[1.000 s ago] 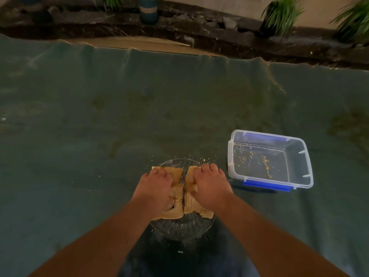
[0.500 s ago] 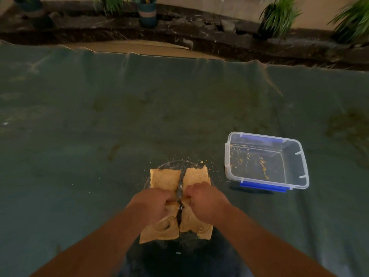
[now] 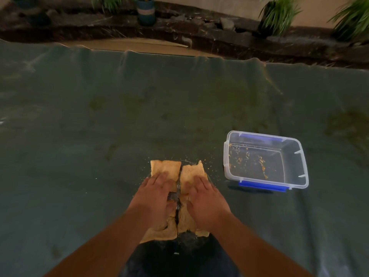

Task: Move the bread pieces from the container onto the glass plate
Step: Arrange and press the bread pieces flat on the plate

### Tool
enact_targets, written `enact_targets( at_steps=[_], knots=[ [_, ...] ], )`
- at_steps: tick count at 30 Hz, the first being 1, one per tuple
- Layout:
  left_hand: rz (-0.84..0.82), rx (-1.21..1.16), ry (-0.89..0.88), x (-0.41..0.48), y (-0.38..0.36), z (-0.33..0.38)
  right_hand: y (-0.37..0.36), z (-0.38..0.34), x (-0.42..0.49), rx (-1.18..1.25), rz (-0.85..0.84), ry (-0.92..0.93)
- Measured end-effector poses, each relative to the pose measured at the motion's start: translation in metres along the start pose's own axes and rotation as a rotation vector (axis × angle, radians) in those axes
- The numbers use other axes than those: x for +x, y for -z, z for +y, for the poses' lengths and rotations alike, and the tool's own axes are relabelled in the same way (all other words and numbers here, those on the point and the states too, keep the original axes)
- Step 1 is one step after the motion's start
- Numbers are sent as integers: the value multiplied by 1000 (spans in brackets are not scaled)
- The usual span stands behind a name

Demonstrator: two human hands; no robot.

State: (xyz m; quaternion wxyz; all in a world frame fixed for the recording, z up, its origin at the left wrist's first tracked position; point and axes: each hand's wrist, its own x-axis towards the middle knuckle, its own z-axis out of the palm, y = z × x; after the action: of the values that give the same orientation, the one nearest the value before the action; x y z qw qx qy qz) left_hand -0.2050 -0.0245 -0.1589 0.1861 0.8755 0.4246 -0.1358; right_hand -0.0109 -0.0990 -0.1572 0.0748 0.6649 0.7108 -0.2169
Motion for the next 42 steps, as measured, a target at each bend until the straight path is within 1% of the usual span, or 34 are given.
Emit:
enact_targets(
  at_steps=[5, 8, 11, 18, 21, 24, 26, 29, 32, 34, 39, 42],
  knots=[
    [-5, -5, -2, 4, 3, 0, 0, -5, 9, -26, 3, -32],
    [20, -1, -41, 0, 3, -3, -2, -7, 9, -18, 26, 11],
    [-18, 27, -63, -3, 1, -5, -11, -8, 7, -24, -8, 52],
    [-39, 10, -39, -2, 4, 0, -16, -12, 18, -62, -19, -22],
    [-3, 1, -62, -5, 6, -4, -10, -16, 17, -12, -41, -36],
    [58, 45, -91, -11, 5, -9, -2, -12, 5, -10, 52, 11],
    [30, 76, -111, -16, 1, -14, -1, -6, -5, -18, 91, 22],
    [-44, 108, -112, -20, -8, -17, -6, 2, -17, -21, 79, 16],
    [-70, 111, -96, -22, -10, -16, -11, 4, -23, -62, 88, 50],
    [-61, 127, -99, -21, -10, -15, -14, 4, -23, -67, 96, 50],
    [-29, 119, -72, -12, -3, -8, -14, 4, -13, -99, 104, -17],
    [23, 128, -47, -7, 0, -4, -11, 2, -5, -126, 119, -10]
  ],
)
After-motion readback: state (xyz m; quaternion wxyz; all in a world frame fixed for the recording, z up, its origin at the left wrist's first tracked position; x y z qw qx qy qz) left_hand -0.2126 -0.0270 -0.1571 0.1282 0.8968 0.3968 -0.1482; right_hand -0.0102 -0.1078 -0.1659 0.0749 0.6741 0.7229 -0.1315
